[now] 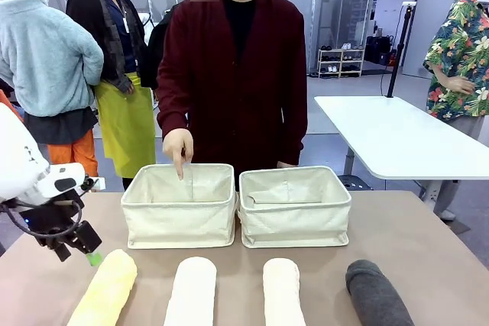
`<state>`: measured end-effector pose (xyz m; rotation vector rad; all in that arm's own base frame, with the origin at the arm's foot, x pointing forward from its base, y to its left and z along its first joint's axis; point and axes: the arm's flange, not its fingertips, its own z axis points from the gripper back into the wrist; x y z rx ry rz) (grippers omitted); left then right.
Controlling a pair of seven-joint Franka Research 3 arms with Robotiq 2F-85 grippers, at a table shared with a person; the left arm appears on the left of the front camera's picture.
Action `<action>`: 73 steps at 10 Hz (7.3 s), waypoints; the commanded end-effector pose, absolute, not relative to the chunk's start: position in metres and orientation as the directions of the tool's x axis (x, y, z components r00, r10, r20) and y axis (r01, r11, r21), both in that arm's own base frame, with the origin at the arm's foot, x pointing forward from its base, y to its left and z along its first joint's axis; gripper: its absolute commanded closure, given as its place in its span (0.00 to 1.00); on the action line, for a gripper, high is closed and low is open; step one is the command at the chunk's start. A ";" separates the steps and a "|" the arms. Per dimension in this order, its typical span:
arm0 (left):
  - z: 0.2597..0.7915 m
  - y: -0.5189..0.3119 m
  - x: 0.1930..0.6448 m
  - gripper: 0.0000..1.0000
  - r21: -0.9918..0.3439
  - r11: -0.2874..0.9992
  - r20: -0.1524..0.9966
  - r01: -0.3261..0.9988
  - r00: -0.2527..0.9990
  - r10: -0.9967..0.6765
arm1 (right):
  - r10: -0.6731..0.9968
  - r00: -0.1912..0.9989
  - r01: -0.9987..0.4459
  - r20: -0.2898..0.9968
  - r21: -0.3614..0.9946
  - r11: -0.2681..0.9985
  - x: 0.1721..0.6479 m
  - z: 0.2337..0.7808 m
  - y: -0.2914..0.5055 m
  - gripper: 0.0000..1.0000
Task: Divide the towels into two baskets.
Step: Pick up one hotel-folded towel and place it in the Fabric basket indicated by the person.
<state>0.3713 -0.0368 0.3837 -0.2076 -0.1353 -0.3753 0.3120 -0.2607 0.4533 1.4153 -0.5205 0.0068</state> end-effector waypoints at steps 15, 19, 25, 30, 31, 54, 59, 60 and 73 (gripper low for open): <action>0.344 -0.079 0.355 0.00 -0.222 0.892 0.062 0.394 0.919 -0.390 | -0.302 0.882 -0.323 0.361 0.931 0.169 0.310 0.456 -0.260 0.00; 0.342 -0.082 0.354 0.00 -0.236 0.891 0.054 0.388 0.921 -0.387 | -0.302 0.882 -0.323 0.361 0.931 0.169 0.310 0.456 -0.260 0.00; 0.327 -0.085 0.346 0.00 -0.269 0.872 0.020 0.408 0.908 -0.419 | -0.302 0.882 -0.323 0.361 0.931 0.169 0.310 0.456 -0.260 0.00; 0.323 -0.092 0.341 1.00 -0.326 0.852 0.032 0.410 0.906 -0.423 | -0.302 0.882 -0.323 0.361 0.931 0.169 0.310 0.456 -0.260 0.00; 0.324 -0.092 0.341 1.00 -0.329 0.850 0.040 0.412 0.905 -0.423 | -0.302 0.882 -0.323 0.361 0.931 0.169 0.310 0.456 -0.260 0.00; 0.528 -0.109 0.381 0.68 0.222 -0.040 0.143 0.974 -0.074 -0.987 | -0.302 0.882 -0.323 0.361 0.931 0.169 0.310 0.456 -0.260 0.00; 0.551 -0.202 0.486 0.68 0.254 -0.350 -0.120 0.902 -0.329 -0.937 | -0.302 0.882 -0.323 0.361 0.931 0.169 0.310 0.456 -0.260 0.00; 0.542 -0.212 0.513 0.68 0.224 -0.375 -0.095 0.899 -0.363 -0.927 | -0.302 0.882 -0.323 0.361 0.931 0.169 0.310 0.456 -0.260 0.00; 0.463 -0.243 0.591 0.11 0.067 -0.314 -0.174 0.947 -0.299 -0.938 | -0.302 0.882 -0.323 0.361 0.931 0.169 0.310 0.456 -0.260 0.00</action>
